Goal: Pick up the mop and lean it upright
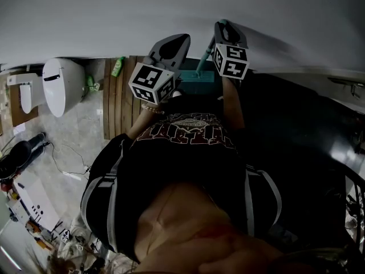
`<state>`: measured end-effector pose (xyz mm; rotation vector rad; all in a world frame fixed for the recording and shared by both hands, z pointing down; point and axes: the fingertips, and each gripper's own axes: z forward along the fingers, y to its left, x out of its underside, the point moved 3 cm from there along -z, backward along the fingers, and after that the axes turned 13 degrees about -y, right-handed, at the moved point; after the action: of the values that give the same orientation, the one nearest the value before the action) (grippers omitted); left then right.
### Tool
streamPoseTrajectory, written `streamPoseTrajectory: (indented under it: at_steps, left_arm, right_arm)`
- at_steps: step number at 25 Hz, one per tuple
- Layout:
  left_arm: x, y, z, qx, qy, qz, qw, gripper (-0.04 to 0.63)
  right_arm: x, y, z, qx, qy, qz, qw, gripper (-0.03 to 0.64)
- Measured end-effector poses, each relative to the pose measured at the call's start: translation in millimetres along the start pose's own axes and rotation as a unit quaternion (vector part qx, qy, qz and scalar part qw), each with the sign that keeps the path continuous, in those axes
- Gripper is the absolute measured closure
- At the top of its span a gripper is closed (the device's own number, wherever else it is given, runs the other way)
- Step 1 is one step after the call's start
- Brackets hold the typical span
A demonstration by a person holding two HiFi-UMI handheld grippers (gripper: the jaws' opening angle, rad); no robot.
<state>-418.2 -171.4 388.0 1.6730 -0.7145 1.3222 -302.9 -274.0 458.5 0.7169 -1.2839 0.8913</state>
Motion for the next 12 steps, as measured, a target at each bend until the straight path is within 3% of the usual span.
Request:
streamPoseTrajectory:
  at_steps: [12]
  left_arm:
    - [-4.2, 0.0, 1.5, 0.001, -0.001, 0.001, 1.0000, 0.558]
  right_arm:
    - [-11.4, 0.5, -12.3, -0.001, -0.014, 0.004, 1.000, 0.510]
